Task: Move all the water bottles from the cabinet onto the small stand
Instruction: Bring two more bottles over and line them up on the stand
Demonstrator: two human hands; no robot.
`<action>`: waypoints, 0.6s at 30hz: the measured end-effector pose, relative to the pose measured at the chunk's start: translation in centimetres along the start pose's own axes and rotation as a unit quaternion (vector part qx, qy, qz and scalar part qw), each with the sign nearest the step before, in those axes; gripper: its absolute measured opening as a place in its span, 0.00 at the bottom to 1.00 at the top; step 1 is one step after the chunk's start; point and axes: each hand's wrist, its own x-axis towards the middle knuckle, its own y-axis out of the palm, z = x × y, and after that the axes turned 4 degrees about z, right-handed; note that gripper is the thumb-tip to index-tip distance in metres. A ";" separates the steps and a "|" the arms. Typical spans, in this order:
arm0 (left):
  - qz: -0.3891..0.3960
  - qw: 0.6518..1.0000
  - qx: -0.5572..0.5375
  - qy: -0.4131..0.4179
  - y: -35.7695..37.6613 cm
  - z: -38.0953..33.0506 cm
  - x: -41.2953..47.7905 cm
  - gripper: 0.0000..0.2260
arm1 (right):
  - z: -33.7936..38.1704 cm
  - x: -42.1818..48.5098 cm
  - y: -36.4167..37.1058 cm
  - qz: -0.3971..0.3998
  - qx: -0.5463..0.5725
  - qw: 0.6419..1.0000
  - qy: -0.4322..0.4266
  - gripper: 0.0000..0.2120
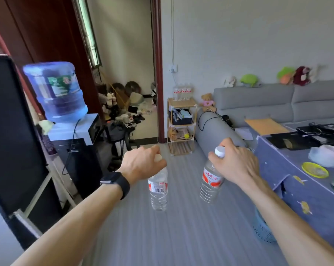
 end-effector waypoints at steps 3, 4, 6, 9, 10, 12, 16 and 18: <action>0.007 1.000 0.001 -0.003 1.4 0.9 5.0 0.14 | -0.5 4.8 3.0 0.006 0.005 1.000 -0.002 0.17; 0.011 1.000 0.002 -0.008 1.8 1.1 6.7 0.14 | -0.7 6.5 4.0 0.013 0.007 1.000 -0.002 0.17; 0.017 1.000 0.010 -0.014 2.7 1.5 10.4 0.14 | -1.2 10.1 6.0 0.028 0.009 1.000 -0.001 0.16; 0.027 0.999 0.019 -0.024 4.0 1.7 16.5 0.14 | -2.1 16.0 8.9 0.054 0.019 0.998 -0.005 0.16; 0.030 0.999 0.020 -0.028 4.3 1.7 18.6 0.13 | -2.5 18.0 9.7 0.063 0.022 0.998 -0.008 0.16; 0.034 0.998 0.018 -0.041 4.8 1.8 22.6 0.13 | -3.4 22.1 11.2 0.077 0.029 0.996 -0.016 0.17; 0.047 0.997 0.009 -0.059 6.1 2.0 30.5 0.13 | -4.9 30.4 13.5 0.087 0.033 0.996 -0.010 0.17; 0.053 0.996 -0.001 -0.068 6.9 2.2 34.5 0.12 | -5.6 34.4 14.9 0.087 0.032 0.996 -0.010 0.18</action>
